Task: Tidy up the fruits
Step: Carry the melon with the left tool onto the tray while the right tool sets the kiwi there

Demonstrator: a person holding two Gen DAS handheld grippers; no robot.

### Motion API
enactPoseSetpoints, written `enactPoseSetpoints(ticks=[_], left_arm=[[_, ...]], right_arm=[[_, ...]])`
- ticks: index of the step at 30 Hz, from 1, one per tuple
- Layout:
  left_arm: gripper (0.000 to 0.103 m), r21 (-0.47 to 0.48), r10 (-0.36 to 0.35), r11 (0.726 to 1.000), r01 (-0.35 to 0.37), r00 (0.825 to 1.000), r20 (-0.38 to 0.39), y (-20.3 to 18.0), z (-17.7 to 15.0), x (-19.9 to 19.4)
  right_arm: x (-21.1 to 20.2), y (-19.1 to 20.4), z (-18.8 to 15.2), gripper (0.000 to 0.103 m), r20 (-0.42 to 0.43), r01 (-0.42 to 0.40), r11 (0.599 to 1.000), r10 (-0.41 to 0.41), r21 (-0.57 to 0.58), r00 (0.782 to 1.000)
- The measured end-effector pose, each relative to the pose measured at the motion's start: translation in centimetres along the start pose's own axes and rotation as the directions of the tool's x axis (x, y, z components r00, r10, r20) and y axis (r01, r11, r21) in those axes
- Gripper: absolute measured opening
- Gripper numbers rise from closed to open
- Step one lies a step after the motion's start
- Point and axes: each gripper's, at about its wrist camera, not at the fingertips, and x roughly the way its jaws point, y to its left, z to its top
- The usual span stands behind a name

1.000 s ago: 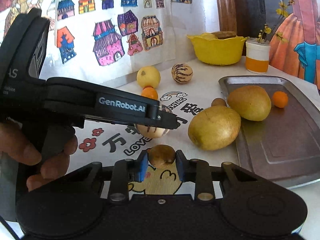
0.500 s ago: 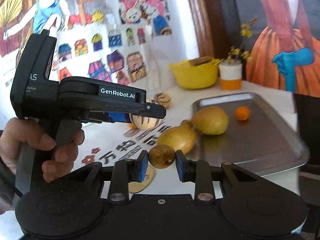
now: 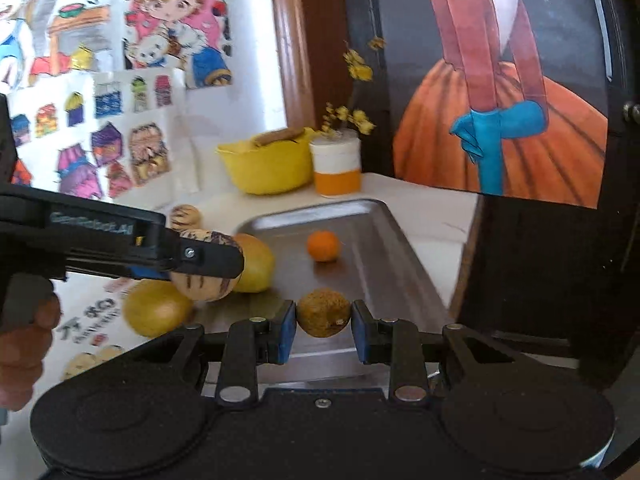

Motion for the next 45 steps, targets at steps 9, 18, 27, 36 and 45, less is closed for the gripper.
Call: enactPoseSetpoints(ticks=[9, 18, 27, 36, 45], left_arm=[[0.056, 0.045, 0.055, 0.998, -0.053, 0.998, -0.034, -0.9, -0.7, 2.4], [0.056, 0.118, 0.119, 0.986, -0.115, 0.992, -0.034, -2.1, -0.9, 3.1], [0.065, 0.164, 0.133, 0.978, -0.125, 0.990, -0.040, -2.6, -1.0, 3.3], [0.083, 0.146, 0.111, 0.983, -0.115, 0.993, 0.039, -2.8, -0.5, 0.9], [0.102, 0.114, 0.123, 0.984, -0.138, 0.983, 0.135, -2.4, -0.3, -3.2]], right_arm=[[2.9, -0.8, -0.7, 0.032, -0.028, -0.018, 1.000, 0.018, -0.012, 0.999], [3.5, -0.6, -0.9, 0.032, -0.032, -0.019, 1.000, 0.019, -0.009, 0.999], [2.9, -0.6, -1.1, 0.044, -0.021, 0.000, 1.000, 0.000, -0.007, 1.000], [0.4, -0.3, -0.7, 0.071, 0.028, 0.052, 0.999, -0.052, -0.002, 0.998], [-2.9, 1.3, 0.4, 0.102, 0.092, 0.062, 0.998, -0.063, 0.017, 0.994]])
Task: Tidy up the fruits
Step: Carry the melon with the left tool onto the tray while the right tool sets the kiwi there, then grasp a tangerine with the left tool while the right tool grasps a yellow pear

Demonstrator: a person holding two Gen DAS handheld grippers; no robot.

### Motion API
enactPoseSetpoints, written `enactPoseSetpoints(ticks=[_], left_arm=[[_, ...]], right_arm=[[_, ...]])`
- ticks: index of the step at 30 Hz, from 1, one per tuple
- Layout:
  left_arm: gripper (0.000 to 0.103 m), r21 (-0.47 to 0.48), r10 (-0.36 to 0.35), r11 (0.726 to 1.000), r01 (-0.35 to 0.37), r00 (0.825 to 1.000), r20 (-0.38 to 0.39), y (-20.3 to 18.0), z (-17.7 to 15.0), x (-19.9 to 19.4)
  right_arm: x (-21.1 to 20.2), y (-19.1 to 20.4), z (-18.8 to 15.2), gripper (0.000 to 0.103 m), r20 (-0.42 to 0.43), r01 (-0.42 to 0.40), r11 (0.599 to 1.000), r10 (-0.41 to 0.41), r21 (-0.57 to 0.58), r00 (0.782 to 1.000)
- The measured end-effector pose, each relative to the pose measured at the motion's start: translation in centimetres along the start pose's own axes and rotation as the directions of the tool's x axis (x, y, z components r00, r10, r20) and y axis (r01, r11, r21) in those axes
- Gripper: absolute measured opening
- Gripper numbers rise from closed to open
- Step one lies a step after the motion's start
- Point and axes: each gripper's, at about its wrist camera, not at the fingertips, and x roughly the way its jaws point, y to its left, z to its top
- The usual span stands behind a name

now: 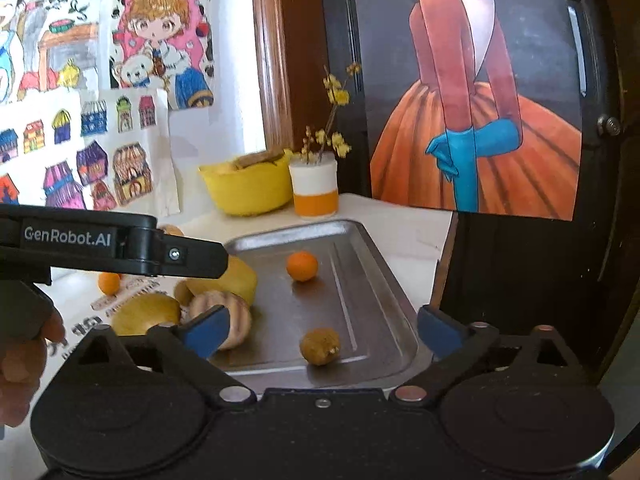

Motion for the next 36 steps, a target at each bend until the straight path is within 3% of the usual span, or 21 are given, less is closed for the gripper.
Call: enactPoseSetpoints(ticks=[6, 17, 28, 33, 36], left_arm=[[0.102, -0.037, 0.022, 0.999, -0.021, 0.999, 0.034, 1.8, -0.2, -2.7], [0.103, -0.157, 0.132, 0.980, -0.122, 0.990, 0.054, 8.6, -2.8, -7.3], [0.103, -0.199, 0.241, 0.950, -0.241, 0.970, -0.026, 15.4, -5.7, -9.6], [0.103, -0.151, 0.268, 0.950, -0.273, 0.962, -0.054, 17.7, -5.1, -8.8], [0.103, -0.133, 0.249, 0.958, -0.255, 0.966, -0.064, 18.9, -4.1, -7.5]], right_arm=[[-2.2, 2.0, 0.8, 0.102, 0.022, -0.011, 1.000, 0.011, -0.010, 1.000], [-5.1, 7.7, 0.8, 0.102, 0.004, -0.092, 0.992, 0.093, -0.081, 0.996], [-3.5, 12.6, -1.3, 0.102, -0.132, -0.201, 0.978, 0.192, -0.064, 0.973], [-1.0, 14.1, -1.9, 0.102, -0.209, -0.241, 0.970, 0.236, -0.001, 0.949], [0.5, 14.9, -1.9, 0.102, -0.228, -0.228, 0.974, 0.225, 0.013, 0.947]])
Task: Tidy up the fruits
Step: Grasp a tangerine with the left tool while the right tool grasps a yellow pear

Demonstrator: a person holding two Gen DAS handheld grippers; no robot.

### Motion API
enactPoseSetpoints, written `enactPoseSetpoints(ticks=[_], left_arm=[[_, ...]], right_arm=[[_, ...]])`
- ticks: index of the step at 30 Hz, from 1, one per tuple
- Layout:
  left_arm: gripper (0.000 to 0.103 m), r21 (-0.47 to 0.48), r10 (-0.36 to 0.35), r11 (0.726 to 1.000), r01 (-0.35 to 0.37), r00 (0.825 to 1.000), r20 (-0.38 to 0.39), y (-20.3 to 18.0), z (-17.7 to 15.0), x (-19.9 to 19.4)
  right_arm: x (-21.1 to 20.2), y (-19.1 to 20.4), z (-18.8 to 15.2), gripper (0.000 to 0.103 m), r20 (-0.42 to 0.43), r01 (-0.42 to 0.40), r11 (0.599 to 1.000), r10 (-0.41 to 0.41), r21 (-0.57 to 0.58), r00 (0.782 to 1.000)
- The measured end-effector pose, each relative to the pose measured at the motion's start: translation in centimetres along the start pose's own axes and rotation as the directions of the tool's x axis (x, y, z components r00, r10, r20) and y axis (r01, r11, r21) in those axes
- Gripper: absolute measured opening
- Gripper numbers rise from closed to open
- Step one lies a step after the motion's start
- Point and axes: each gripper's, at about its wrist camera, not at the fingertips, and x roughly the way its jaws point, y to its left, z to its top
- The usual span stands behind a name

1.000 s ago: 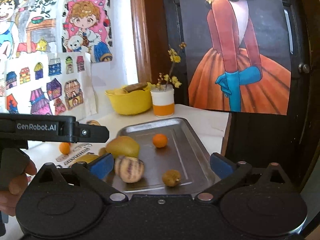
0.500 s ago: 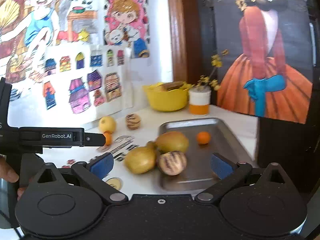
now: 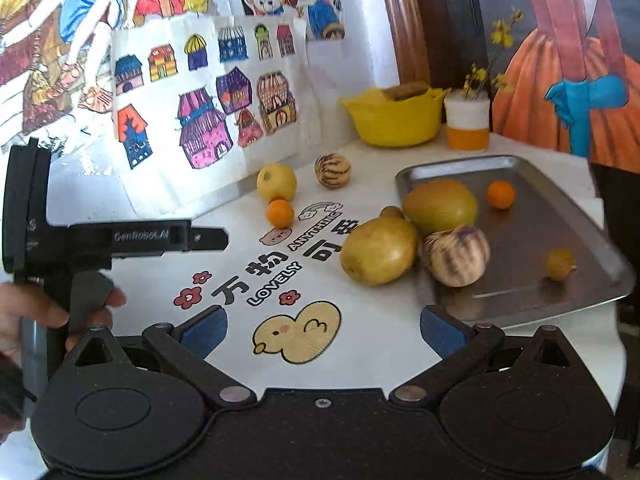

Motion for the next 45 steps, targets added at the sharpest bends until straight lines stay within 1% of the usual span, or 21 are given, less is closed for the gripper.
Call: enactPoseSetpoints(ticks=[3, 8, 12, 16, 20, 23, 24, 26, 30, 31, 32, 33, 36, 40, 45], left_arm=[[0.103, 0.011, -0.031, 0.999, 0.031, 0.999, -0.015, 0.2, 1.1, 1.9], [0.102, 0.023, -0.083, 0.996, 0.084, 0.995, -0.062, -0.5, 2.5, 5.3], [0.102, 0.034, -0.104, 0.994, 0.107, 0.991, -0.086, -1.1, 3.2, 7.5], [0.101, 0.038, -0.107, 0.993, 0.111, 0.989, -0.101, -1.1, 3.4, 9.2], [0.092, 0.032, -0.107, 0.993, 0.110, 0.991, -0.082, -0.9, 3.5, 9.9], [0.079, 0.042, -0.107, 0.993, 0.110, 0.991, -0.077, -1.1, 3.6, 10.2], [0.077, 0.046, -0.103, 0.993, 0.106, 0.992, -0.074, -1.2, 3.6, 10.3], [0.067, 0.051, -0.097, 0.994, 0.100, 0.993, -0.068, -1.4, 3.6, 10.4], [0.051, 0.034, -0.077, 0.996, 0.079, 0.996, -0.052, -1.3, 3.6, 10.7], [0.044, 0.027, -0.072, 0.997, 0.074, 0.996, -0.048, -1.2, 3.6, 10.8], [0.041, 0.027, -0.070, 0.997, 0.072, 0.996, -0.046, -1.1, 3.6, 10.8], [0.039, 0.029, -0.069, 0.997, 0.070, 0.997, -0.045, -1.1, 3.6, 10.8], [0.038, 0.025, -0.068, 0.997, 0.070, 0.997, -0.044, -1.1, 3.5, 10.7], [0.038, 0.022, -0.070, 0.997, 0.071, 0.996, -0.053, -1.2, 3.3, 10.2], [0.038, 0.007, -0.089, 0.996, 0.090, 0.993, -0.077, -1.7, 2.7, 8.9]], right_arm=[[1.8, 0.1, 0.5, 0.102, -0.005, 0.028, 0.999, -0.028, 0.045, 1.000], [4.3, -0.3, 1.4, 0.102, -0.003, 0.077, 0.988, -0.077, 0.132, 0.997], [6.0, -0.9, 1.9, 0.101, -0.005, 0.069, 0.979, -0.069, 0.192, 0.998], [7.3, -1.2, 2.4, 0.099, -0.001, 0.073, 0.976, -0.074, 0.206, 0.997], [8.1, -1.8, 2.5, 0.096, 0.005, 0.067, 0.972, -0.070, 0.224, 0.998], [8.6, -2.1, 2.7, 0.092, 0.003, 0.069, 0.972, -0.071, 0.226, 0.997], [8.8, -2.1, 2.8, 0.091, 0.005, 0.070, 0.972, -0.073, 0.226, 0.997], [9.1, -2.1, 3.0, 0.087, 0.007, 0.076, 0.972, -0.080, 0.222, 0.997], [9.6, -2.3, 3.2, 0.084, 0.016, 0.078, 0.971, -0.084, 0.225, 0.996], [9.7, -2.3, 3.3, 0.082, 0.020, 0.081, 0.971, -0.088, 0.227, 0.996], [9.8, -2.3, 3.3, 0.079, 0.024, 0.085, 0.970, -0.093, 0.229, 0.995], [9.8, -2.4, 3.2, 0.078, 0.028, 0.088, 0.969, -0.097, 0.229, 0.995], [9.9, -2.3, 3.3, 0.070, 0.030, 0.101, 0.968, -0.111, 0.231, 0.993], [9.8, -2.5, 3.3, 0.054, 0.027, 0.127, 0.963, -0.137, 0.238, 0.990], [9.3, -2.6, 3.0, 0.054, 0.024, 0.109, 0.962, -0.119, 0.249, 0.993]])
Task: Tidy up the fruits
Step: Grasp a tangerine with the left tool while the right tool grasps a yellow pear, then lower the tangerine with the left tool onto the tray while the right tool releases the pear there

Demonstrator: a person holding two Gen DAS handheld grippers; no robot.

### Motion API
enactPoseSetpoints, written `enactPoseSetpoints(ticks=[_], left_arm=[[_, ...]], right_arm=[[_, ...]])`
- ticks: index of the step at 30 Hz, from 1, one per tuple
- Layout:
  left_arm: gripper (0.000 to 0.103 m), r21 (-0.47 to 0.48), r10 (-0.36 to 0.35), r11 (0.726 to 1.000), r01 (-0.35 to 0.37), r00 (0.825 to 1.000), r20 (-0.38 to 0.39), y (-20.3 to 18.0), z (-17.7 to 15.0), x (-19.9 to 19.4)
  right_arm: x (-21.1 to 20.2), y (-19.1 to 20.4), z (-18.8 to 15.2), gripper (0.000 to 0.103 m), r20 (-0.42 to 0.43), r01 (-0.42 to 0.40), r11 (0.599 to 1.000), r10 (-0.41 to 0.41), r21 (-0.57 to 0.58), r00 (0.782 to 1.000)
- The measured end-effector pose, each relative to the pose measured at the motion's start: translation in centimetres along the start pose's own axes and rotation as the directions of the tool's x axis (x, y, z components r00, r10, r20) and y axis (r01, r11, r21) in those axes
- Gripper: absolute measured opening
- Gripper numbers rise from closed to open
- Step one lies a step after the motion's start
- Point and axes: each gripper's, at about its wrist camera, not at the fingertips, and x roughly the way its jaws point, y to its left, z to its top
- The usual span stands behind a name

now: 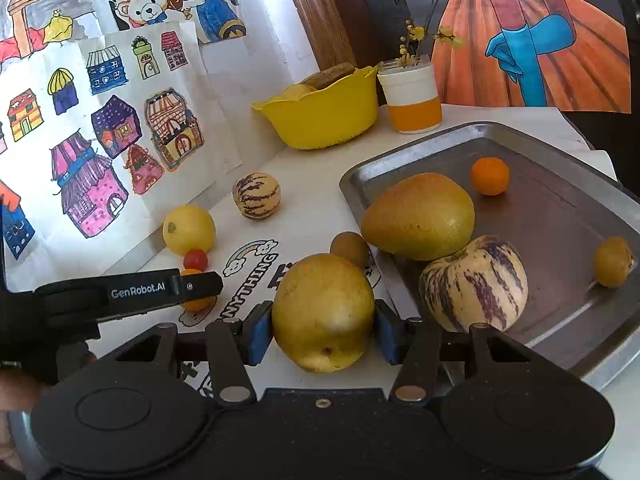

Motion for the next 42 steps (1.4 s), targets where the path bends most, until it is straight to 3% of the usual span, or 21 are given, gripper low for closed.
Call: enactPoseSetpoints(ticks=[15, 29, 35, 42], left_arm=[[0.038, -0.009, -0.035, 0.999, 0.035, 0.999, -0.036, -2.8, -2.8, -3.5], [0.038, 0.023, -0.054, 0.998, 0.054, 0.998, 0.024, -6.6, -1.7, -5.9], [0.038, 0.024, -0.090, 0.996, 0.089, 0.994, 0.062, -9.9, 0.0, -5.2], [0.038, 0.039, -0.141, 0.990, 0.137, 0.985, 0.097, -15.1, 1.7, -3.0]], right_arm=[[-4.4, -1.3, -2.3, 0.054, -0.015, -0.078, 0.995, 0.079, 0.057, 0.997], [-10.3, -3.3, -2.3, 0.054, 0.110, -0.116, 0.989, 0.105, 0.093, 0.988], [-12.1, -6.1, -0.5, 0.054, 0.167, -0.100, 0.991, 0.084, 0.092, 0.982], [-11.6, -11.6, 2.4, 0.054, 0.202, 0.000, 0.999, -0.011, 0.053, 0.979]])
